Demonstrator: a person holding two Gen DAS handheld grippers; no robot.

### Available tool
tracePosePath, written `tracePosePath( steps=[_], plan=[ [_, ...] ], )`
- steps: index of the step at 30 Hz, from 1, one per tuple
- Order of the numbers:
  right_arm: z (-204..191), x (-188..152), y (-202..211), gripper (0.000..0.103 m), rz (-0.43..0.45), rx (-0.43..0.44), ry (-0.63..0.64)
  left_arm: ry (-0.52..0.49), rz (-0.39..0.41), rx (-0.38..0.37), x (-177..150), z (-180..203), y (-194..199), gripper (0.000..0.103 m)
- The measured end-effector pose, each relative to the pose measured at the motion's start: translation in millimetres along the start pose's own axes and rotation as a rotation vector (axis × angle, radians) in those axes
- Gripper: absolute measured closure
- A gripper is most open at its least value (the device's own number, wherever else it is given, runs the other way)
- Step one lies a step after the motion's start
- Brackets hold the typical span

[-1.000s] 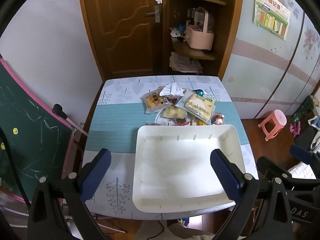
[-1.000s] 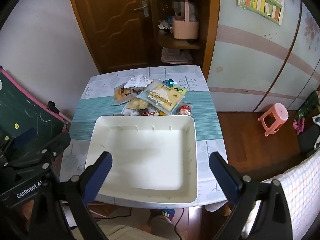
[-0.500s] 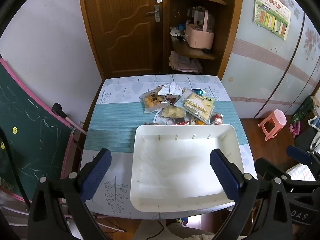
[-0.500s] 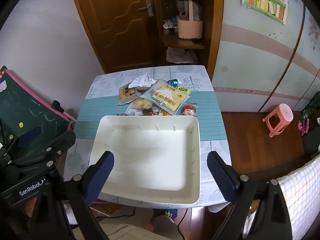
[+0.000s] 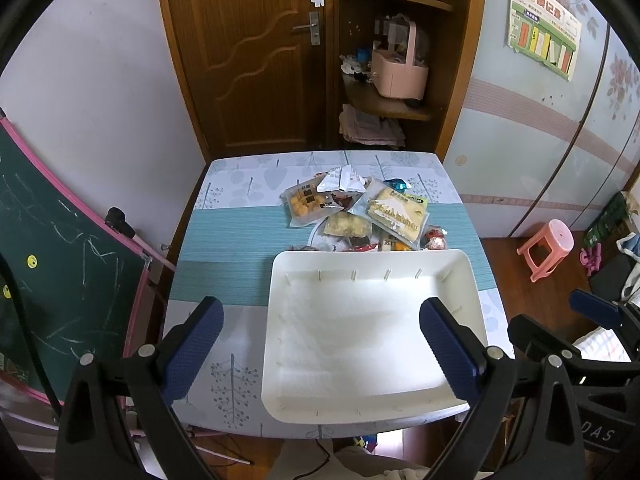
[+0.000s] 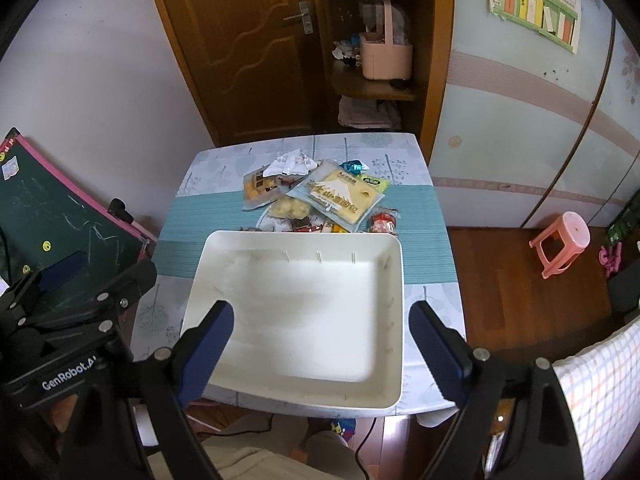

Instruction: Organize snacks

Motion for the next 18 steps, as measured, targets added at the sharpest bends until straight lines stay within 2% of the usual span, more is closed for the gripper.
tracePosePath(
  steps=[18],
  plan=[
    [-1.7,1.4,1.2,0.013,0.012,0.022,0.008,0.005,0.007,0.009,-0.1,3.3,1.2,0.005]
  ],
)
Point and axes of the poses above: each gripper's, at about its wrist camera, not at the fingertips, and y roughly against the way its jaws point, z to its right, x to its top, the point moved 6 cm from there along -y, roughly the way its jaws point, and after that the axes turned 9 degrees about y, right-handed, at the moved point
